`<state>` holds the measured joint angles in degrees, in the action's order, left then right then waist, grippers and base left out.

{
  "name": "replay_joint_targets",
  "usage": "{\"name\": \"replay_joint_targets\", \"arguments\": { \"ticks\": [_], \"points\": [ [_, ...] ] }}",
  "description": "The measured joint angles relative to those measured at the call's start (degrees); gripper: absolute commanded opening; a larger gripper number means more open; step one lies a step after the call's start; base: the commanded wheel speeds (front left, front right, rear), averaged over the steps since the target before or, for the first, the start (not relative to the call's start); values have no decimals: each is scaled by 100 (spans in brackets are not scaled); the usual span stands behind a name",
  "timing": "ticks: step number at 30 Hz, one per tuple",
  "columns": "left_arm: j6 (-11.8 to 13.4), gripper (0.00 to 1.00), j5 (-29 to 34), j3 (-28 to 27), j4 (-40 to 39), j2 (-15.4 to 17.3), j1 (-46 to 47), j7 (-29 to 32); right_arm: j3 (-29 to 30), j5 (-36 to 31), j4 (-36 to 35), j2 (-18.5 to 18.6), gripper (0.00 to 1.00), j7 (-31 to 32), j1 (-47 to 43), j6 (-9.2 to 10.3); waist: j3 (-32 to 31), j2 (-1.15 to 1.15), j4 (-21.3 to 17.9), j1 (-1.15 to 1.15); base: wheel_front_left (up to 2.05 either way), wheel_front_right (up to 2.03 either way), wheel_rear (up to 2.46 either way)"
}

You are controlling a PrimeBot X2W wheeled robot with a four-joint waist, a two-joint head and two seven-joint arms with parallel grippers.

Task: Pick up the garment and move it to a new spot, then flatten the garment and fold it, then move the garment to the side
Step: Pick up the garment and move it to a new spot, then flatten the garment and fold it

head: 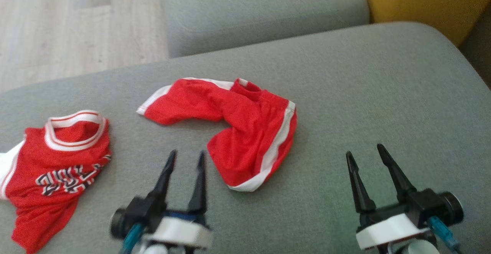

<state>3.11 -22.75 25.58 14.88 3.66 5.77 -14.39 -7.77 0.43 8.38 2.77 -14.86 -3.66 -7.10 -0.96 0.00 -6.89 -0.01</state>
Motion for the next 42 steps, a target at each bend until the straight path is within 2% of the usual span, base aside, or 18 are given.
{"name": "replay_joint_targets", "arguments": {
  "ticks": [5, 10, 18, 42],
  "points": [
    [130, 100, 638, -747, -517, 70, -910, -7, 118, 11, 54, -4, 100, 1, -270, 0, -267, 0, 282, 0, 0, 0, 0],
    [172, 100, 1093, -1102, -736, 66, -1355, -7, 246, 69, 54, -9, 100, 1, -447, 0, -414, 0, 486, 0, 0, 0, 0],
    [178, 100, 1223, -1436, -797, -3, -1847, -7, 259, 101, 93, -14, 100, 1, -632, 0, -558, 0, 643, 0, 0, 0, 0],
    [244, 100, 1146, -1466, -855, -38, -1900, -7, 278, 209, 202, -16, 100, 1, -654, 0, -592, 0, 706, 1, 0, 0, 0]
  ]
}}
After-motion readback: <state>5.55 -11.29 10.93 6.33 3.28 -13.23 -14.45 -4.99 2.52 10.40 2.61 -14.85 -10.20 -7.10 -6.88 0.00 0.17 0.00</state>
